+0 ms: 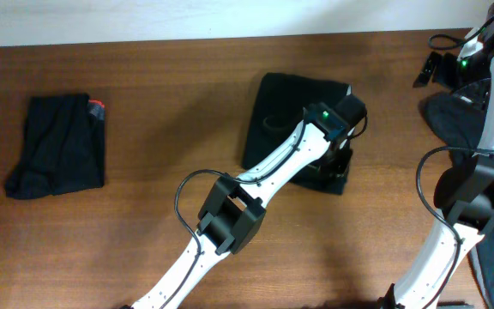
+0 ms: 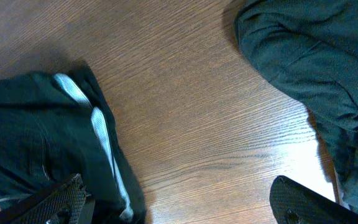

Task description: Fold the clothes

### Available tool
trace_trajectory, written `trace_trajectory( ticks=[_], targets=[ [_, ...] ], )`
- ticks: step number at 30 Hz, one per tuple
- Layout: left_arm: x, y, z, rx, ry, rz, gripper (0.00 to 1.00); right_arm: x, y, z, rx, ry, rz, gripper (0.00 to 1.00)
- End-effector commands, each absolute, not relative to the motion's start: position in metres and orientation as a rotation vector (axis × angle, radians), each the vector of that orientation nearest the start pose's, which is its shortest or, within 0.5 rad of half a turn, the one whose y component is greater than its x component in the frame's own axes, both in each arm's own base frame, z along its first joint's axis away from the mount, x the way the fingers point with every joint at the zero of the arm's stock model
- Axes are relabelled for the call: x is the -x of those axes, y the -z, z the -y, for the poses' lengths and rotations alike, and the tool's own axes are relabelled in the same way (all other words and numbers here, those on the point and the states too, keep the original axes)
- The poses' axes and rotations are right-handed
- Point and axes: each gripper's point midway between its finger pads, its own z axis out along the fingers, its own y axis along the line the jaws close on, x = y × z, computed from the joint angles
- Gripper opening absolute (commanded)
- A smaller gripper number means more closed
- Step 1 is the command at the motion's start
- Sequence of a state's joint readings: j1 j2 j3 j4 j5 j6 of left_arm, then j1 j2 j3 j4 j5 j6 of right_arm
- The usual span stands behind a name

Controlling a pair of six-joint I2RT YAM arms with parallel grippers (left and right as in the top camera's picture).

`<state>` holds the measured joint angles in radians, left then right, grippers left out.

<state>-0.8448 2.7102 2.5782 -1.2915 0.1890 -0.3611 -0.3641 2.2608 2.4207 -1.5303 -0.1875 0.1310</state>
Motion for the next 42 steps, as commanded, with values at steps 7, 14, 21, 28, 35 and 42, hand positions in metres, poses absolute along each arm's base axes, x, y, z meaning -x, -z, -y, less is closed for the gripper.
trace_trajectory(
  ticks=[7, 14, 21, 28, 35, 42],
  targets=[
    [-0.364, 0.011, 0.297, -0.812, -0.38, -3.109, 0.0, -0.448, -0.176, 0.14, -0.696, -0.226, -2.833, 0.99],
    [-0.412, -0.006, 0.2, -0.641, -0.787, -3.053, 0.0, -0.448, -0.176, 0.14, -0.696, -0.226, -2.833, 0.99],
    [-0.444, -0.033, 0.154, -0.375, -0.622, -3.109, 0.0, -0.448, -0.176, 0.14, -0.696, -0.226, -2.833, 0.99],
    [-0.472, -0.118, 0.153, -0.142, -0.121, -3.009, 0.28, -0.448, -0.176, 0.14, -0.696, -0.226, -2.833, 0.99],
    [-0.47, -0.146, 0.159, -0.129, 0.127, -2.992, 0.97, -0.448, -0.176, 0.14, -0.696, -0.226, -2.833, 0.99],
    [-0.451, -0.111, 0.156, -0.14, 0.073, -3.126, 0.99, -0.448, -0.176, 0.14, -0.696, -0.226, -2.833, 0.99]
  ],
)
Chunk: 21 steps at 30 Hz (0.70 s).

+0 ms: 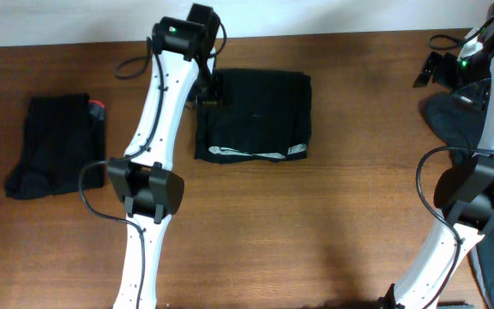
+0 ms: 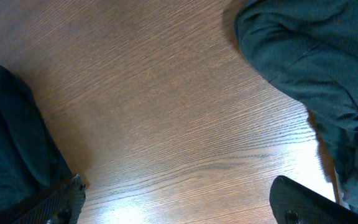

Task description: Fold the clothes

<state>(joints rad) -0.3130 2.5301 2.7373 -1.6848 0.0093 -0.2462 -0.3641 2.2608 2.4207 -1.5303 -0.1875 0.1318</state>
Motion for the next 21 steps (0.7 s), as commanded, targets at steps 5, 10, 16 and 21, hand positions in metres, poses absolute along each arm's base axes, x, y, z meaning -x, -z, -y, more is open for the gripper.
trace_trajectory(
  ticks=[5, 10, 16, 21],
  targets=[
    [-0.44, -0.083, 0.157, -0.138, 0.079, -3.212, 0.99, -0.448, -0.176, 0.14, -0.696, -0.226, -2.833, 0.99],
    [-0.44, -0.056, 0.165, -0.134, 0.145, -3.233, 0.99, -0.448, -0.176, 0.14, -0.696, -0.226, -2.833, 0.99],
    [-0.441, -0.034, 0.166, -0.104, 0.141, -3.24, 0.99, -0.448, -0.176, 0.14, -0.696, -0.226, -2.833, 0.99],
    [-0.44, -0.021, 0.165, -0.065, 0.135, -3.249, 0.99, -0.448, -0.176, 0.14, -0.696, -0.226, -2.833, 0.99]
  ],
)
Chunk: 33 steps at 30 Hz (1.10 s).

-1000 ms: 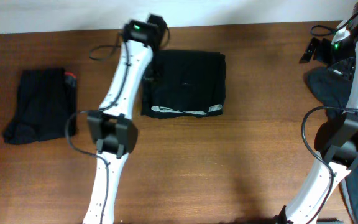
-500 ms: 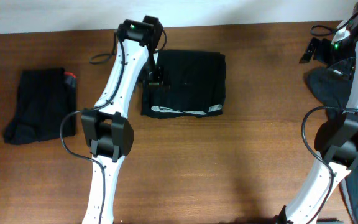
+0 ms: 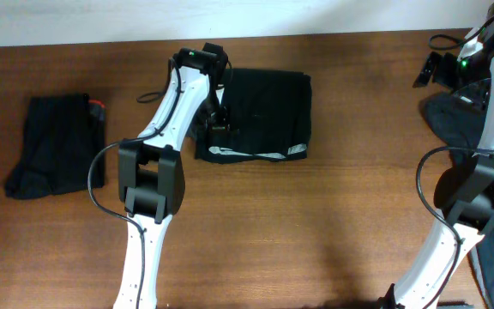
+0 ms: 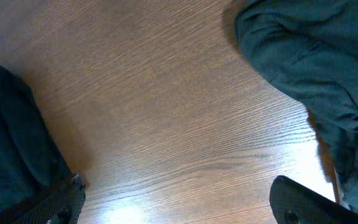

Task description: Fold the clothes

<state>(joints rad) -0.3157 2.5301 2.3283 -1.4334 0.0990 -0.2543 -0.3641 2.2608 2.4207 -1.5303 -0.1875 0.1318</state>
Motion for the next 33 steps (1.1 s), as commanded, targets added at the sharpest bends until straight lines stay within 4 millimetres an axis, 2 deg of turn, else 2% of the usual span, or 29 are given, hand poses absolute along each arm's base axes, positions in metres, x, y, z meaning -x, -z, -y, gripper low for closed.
trace_trajectory(
  ticks=[1, 9, 15, 19, 25, 33],
  targets=[
    [-0.44, -0.018, 0.165, -0.061, 0.135, -3.249, 0.99, -0.448, -0.176, 0.14, -0.697, -0.225, -2.833, 0.99],
    [-0.435, 0.005, 0.164, -0.04, 0.128, -3.264, 0.99, -0.448, -0.176, 0.14, -0.696, -0.226, -2.833, 0.99],
    [-0.433, 0.007, 0.163, -0.04, 0.124, -3.272, 0.99, -0.448, -0.176, 0.14, -0.696, -0.226, -2.833, 0.99],
    [-0.433, 0.001, 0.158, -0.074, 0.088, -3.267, 0.99, -0.448, -0.176, 0.14, -0.696, -0.226, -2.833, 0.99],
    [-0.446, -0.026, 0.138, -0.074, -0.074, -3.176, 0.99, -0.448, -0.176, 0.14, -0.696, -0.226, -2.833, 0.99],
    [-0.446, -0.021, 0.132, -0.078, -0.137, -3.176, 0.99, -0.448, -0.176, 0.14, -0.696, -0.226, -2.833, 0.99]
  ],
)
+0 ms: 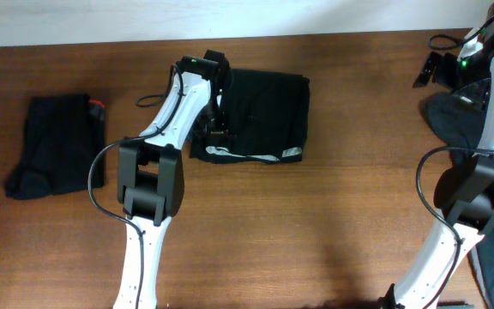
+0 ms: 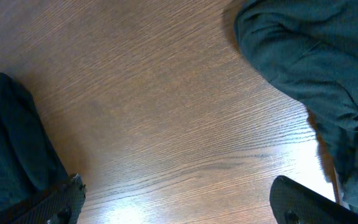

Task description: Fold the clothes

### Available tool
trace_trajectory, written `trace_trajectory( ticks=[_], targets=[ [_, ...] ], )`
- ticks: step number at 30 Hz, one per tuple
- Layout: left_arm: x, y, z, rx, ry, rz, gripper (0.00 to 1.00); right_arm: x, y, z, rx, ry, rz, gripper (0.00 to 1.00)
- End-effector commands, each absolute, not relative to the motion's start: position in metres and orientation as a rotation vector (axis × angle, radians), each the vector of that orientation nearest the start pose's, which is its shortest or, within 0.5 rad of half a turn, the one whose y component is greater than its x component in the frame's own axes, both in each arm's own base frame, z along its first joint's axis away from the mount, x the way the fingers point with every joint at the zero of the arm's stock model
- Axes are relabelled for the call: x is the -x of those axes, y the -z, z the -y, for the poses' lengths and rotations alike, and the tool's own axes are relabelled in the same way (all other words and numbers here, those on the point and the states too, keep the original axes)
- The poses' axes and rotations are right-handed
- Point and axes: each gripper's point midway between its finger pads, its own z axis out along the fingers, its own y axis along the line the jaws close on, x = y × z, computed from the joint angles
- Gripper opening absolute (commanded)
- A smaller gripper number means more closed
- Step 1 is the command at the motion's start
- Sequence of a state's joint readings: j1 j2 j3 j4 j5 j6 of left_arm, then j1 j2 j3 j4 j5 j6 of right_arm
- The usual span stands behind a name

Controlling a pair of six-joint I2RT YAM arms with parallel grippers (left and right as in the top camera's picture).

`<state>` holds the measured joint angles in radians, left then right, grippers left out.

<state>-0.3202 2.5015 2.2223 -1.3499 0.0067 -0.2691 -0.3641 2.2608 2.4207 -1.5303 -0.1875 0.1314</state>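
Note:
A black garment [image 1: 260,112], folded into a rectangle with a pale trim along its near edge, lies at the table's back middle. Its edge also shows in the right wrist view [image 2: 11,143]. My left gripper [image 1: 215,129] sits on its left edge; its fingers are dark against the cloth, so their state does not show. A second folded black garment [image 1: 54,146] lies at the far left. My right gripper [image 2: 179,202] hangs open over bare wood at the far right [image 1: 429,69], holding nothing.
A heap of dark teal clothes [image 2: 303,74] lies at the table's right edge [image 1: 453,116], beside the right arm. More bluish cloth shows at the lower right corner. The brown wooden table [image 1: 316,223] stretches across the front.
My left gripper has shifted slightly left and nearer on the garment's left edge, and the garment's near left corner now lies a little further left. The right arm has not moved.
At first the left gripper was at the near right corner of a slanted black garment in the middle. Then the garment lay further left as a squared rectangle, gripper at its far left corner. Later the gripper stood on its left edge, where it remains.

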Motion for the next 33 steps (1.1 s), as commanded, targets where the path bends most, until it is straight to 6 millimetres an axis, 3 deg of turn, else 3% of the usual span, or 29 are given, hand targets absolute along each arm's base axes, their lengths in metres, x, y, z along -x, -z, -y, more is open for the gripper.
trace_trajectory(
  ticks=[1, 8, 14, 33],
  targets=[
    [-0.447, -0.022, 0.131, -0.082, -0.157, -3.171, 0.99, -0.448, -0.176, 0.14, -0.696, -0.226, -2.833, 0.99],
    [-0.444, -0.024, 0.121, -0.117, -0.315, -3.153, 0.99, -0.448, -0.176, 0.14, -0.696, -0.226, -2.833, 0.99],
    [-0.446, -0.021, 0.121, -0.115, -0.312, -3.15, 0.99, -0.448, -0.176, 0.14, -0.696, -0.226, -2.833, 0.99],
    [-0.438, 0.026, 0.117, -0.115, -0.325, -3.171, 0.99, -0.448, -0.176, 0.14, -0.697, -0.225, -2.833, 0.99]
  ],
)
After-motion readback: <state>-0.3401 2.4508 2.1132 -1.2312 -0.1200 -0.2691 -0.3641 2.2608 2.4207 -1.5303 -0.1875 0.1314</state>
